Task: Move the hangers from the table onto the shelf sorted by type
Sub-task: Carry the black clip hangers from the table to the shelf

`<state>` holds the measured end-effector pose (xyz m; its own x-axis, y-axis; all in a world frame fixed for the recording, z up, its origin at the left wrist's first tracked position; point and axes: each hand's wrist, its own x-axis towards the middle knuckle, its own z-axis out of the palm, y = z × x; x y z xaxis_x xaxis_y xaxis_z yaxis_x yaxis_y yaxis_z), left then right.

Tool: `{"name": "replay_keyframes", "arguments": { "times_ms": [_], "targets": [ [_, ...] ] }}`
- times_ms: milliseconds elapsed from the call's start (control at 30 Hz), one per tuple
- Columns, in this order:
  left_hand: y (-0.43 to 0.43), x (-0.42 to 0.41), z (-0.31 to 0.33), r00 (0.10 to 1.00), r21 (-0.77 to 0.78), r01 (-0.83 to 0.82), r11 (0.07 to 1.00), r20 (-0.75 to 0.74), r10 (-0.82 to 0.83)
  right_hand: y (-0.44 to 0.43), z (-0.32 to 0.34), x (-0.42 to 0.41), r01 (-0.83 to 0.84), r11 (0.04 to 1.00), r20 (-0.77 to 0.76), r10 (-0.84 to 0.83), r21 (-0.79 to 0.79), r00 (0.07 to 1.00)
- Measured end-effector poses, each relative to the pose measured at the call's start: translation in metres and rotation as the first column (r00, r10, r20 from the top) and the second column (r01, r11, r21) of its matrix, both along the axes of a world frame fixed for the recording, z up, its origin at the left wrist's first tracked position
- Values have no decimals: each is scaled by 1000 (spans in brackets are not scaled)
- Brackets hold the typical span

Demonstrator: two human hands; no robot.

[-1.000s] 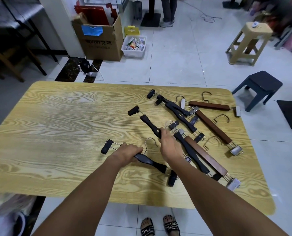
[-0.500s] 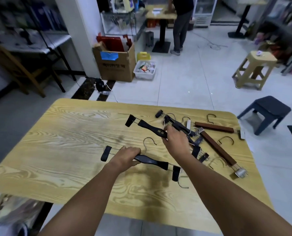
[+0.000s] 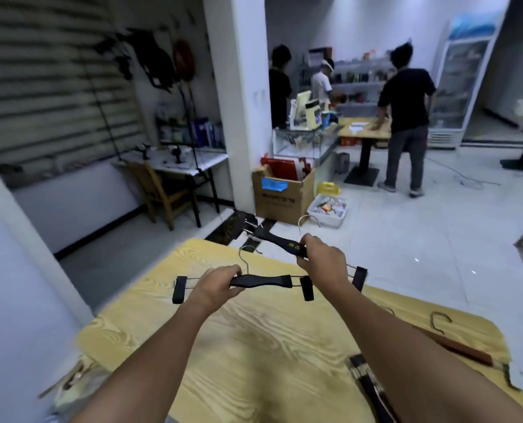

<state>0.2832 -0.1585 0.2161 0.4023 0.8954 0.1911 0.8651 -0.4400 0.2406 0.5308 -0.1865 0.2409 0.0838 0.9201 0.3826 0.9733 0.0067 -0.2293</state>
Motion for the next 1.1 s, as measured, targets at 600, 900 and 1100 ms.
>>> {"name": "replay_keyframes", "arguments": {
  "times_ms": [600,900,1100],
  "targets": [
    [-135,-93,84,867,16,-486,874,130,481,-13,76,-100,-526,828,-30,541,196,841],
    [-252,-170,103,691,15,-723,691,55,721,-68,83,-204,-728,657,-51,748,195,662],
    [-339,-203,118,570,33,-822,569,45,820,-123,96,-265,-804,557,-63,828,209,557]
  ]
}}
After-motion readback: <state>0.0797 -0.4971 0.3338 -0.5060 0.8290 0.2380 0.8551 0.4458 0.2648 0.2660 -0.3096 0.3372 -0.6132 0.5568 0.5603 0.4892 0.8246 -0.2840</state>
